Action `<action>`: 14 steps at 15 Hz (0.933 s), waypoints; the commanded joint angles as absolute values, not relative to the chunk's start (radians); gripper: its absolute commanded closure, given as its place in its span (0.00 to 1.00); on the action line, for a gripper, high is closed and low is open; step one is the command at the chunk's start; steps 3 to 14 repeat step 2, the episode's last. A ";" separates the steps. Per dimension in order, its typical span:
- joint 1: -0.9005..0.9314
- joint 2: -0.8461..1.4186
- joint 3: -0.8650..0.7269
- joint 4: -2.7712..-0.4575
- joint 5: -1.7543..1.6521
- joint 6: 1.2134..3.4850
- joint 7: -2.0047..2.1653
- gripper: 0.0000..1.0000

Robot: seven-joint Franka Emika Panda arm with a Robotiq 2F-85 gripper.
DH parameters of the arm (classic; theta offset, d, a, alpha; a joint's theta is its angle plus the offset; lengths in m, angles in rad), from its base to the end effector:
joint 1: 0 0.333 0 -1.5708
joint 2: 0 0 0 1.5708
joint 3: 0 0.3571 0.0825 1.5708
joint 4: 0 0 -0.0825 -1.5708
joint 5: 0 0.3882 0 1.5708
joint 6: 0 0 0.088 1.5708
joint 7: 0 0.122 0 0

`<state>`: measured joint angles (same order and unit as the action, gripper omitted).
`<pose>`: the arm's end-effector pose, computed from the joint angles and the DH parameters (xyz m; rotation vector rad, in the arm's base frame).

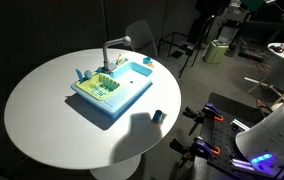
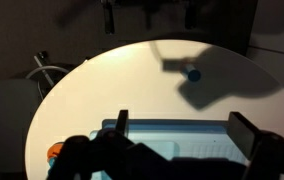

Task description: Move the cups to the left

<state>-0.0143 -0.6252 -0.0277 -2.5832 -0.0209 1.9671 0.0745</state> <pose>0.3373 -0.0164 0.4794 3.1344 -0.1621 0.0142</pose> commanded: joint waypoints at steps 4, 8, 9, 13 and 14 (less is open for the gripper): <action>-0.024 -0.625 -0.019 -2.581 -0.016 1.965 0.069 0.00; -0.024 -0.625 -0.019 -2.581 -0.016 1.965 0.069 0.00; -0.024 -0.625 -0.019 -2.581 -0.016 1.965 0.069 0.00; -0.024 -0.625 -0.019 -2.581 -0.016 1.965 0.069 0.00; -0.024 -0.625 -0.019 -2.581 -0.016 1.965 0.069 0.00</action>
